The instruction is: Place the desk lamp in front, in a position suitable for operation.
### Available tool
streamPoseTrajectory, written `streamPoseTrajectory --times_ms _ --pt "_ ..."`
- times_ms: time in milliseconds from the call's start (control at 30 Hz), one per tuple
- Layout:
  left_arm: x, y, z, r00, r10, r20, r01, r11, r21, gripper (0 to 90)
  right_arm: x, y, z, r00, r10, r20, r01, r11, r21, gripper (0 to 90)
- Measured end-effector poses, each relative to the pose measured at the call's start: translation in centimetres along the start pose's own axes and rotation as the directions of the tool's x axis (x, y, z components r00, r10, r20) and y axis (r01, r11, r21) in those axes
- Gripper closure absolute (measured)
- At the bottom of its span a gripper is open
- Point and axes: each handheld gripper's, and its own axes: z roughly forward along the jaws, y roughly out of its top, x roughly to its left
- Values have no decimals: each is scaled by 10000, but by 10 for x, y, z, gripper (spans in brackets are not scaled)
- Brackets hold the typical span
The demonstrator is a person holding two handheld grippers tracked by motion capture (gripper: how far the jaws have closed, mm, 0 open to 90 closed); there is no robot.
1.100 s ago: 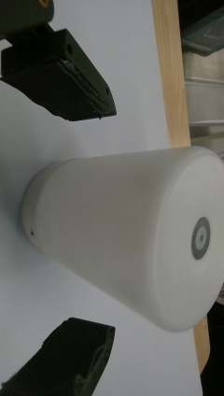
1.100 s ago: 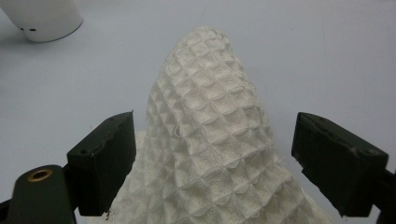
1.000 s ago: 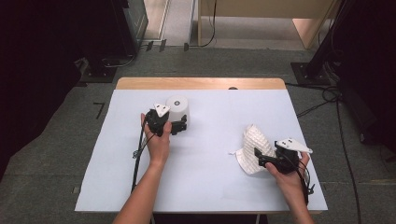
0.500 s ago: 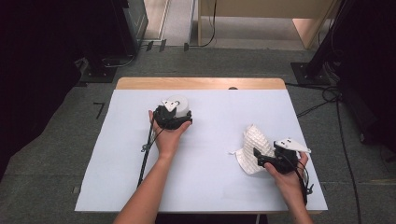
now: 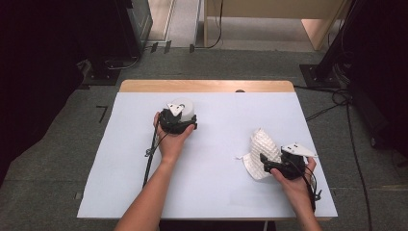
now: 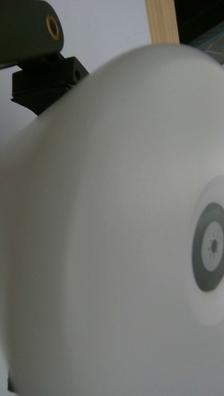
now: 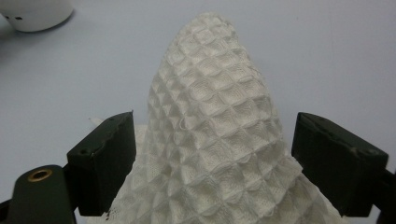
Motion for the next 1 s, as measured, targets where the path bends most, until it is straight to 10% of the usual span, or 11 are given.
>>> streamPoseTrajectory --times_ms 600,833,933,1000 --pt "-6 -48 -103 9913 584 1177 -576 9983 -99 84 19 3 -8 9990 -440 -46 439 9990 -113 140" --pt "-11 -75 -127 9814 291 1900 -258 9995 -197 83 22 24 -18 9996 131 -259 -143 9989 -443 150" --pt "-16 -77 -127 9764 1141 1832 -1155 9933 -30 83 26 30 -20 9998 102 -169 -114 9975 -700 155" --pt "-15 -78 -125 9734 1012 2053 -1047 9945 60 83 26 27 -19 9999 -13 -110 4 9967 -812 159"
